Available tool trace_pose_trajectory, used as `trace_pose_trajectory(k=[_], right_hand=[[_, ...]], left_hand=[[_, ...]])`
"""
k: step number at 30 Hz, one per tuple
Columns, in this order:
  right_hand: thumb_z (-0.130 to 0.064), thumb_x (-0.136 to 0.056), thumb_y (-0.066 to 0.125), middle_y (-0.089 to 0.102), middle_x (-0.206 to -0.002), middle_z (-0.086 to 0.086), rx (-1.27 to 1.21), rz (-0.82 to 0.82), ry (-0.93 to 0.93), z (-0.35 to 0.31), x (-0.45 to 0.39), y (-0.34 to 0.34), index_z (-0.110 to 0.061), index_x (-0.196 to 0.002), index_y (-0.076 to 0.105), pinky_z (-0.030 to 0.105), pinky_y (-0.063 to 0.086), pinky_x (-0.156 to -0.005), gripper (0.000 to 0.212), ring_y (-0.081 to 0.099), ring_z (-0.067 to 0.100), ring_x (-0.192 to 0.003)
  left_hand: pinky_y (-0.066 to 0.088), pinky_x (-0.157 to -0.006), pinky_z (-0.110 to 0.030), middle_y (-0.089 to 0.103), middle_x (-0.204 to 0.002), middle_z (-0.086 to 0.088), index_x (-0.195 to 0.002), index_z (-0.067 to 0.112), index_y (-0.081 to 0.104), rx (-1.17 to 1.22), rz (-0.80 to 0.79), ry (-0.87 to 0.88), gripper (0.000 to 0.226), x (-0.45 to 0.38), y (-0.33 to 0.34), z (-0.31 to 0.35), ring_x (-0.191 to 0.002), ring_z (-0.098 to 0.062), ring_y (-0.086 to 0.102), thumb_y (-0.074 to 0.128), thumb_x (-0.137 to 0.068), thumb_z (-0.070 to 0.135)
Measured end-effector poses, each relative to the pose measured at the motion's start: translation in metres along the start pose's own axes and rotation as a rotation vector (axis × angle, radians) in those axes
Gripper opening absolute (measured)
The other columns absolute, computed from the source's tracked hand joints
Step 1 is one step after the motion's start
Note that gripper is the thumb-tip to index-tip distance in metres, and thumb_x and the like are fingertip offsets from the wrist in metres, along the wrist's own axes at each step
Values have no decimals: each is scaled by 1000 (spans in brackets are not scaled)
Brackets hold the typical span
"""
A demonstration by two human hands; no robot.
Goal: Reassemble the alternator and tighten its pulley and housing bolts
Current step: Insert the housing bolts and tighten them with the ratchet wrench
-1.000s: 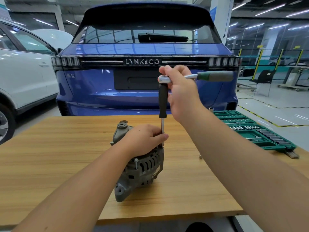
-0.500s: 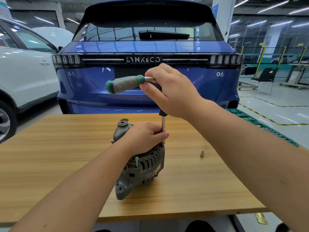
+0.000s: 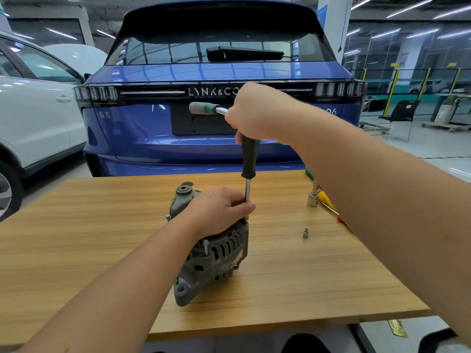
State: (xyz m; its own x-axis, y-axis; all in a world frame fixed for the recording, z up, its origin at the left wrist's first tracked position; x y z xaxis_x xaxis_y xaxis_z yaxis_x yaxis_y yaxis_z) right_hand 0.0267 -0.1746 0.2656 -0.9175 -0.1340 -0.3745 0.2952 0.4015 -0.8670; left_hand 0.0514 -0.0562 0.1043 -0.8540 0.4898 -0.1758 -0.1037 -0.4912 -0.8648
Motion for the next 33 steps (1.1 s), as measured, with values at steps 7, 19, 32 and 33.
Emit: trace_pose_trajectory(k=[7, 19, 32, 33], right_hand=[[-21, -98, 48, 79, -88, 1, -1296, -172, 404, 16, 5, 31, -13, -112, 55, 44, 47, -80, 18, 77, 20, -83], [-15, -96, 62, 70, -90, 9, 4, 878, -632, 20, 22, 68, -4, -101, 75, 44, 49, -68, 18, 64, 30, -84], [-42, -106, 39, 54, -76, 1, 325, 507, -331, 13, 11, 40, -13, -88, 63, 33, 31, -59, 42, 51, 25, -70], [-43, -106, 38, 51, -73, -1, 346, 455, -277, 12, 8, 37, -15, -82, 57, 32, 29, -56, 42, 49, 25, -66]], left_hand=[[56, -68, -30, 70, -77, 10, -88, 38, 67, 22, 18, -23, 29, -1, 0, 0, -73, -8, 67, 51, -101, 58], [59, -75, -36, 71, -80, 13, -96, 34, 71, 45, 7, -36, 30, 0, -3, 0, -77, -8, 67, 51, -103, 55], [57, -67, -34, 69, -79, 9, -90, 36, 68, 11, 7, -14, 31, 1, -1, -1, -74, -11, 66, 49, -103, 57], [57, -68, -35, 70, -79, 8, -89, 36, 67, 11, 5, -19, 31, 0, -1, -1, -74, -11, 67, 49, -103, 57]])
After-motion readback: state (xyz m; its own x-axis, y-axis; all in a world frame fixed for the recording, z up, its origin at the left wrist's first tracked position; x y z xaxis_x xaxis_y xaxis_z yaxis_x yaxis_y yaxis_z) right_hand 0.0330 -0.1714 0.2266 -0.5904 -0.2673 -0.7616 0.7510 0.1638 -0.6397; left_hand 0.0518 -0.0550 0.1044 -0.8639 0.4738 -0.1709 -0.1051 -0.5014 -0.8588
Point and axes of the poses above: each hand's wrist, its own x-axis away from the middle knuckle, its own y-axis out of the palm, z = x × y, the point moved 2 cm from there along -x, towards the middle knuckle
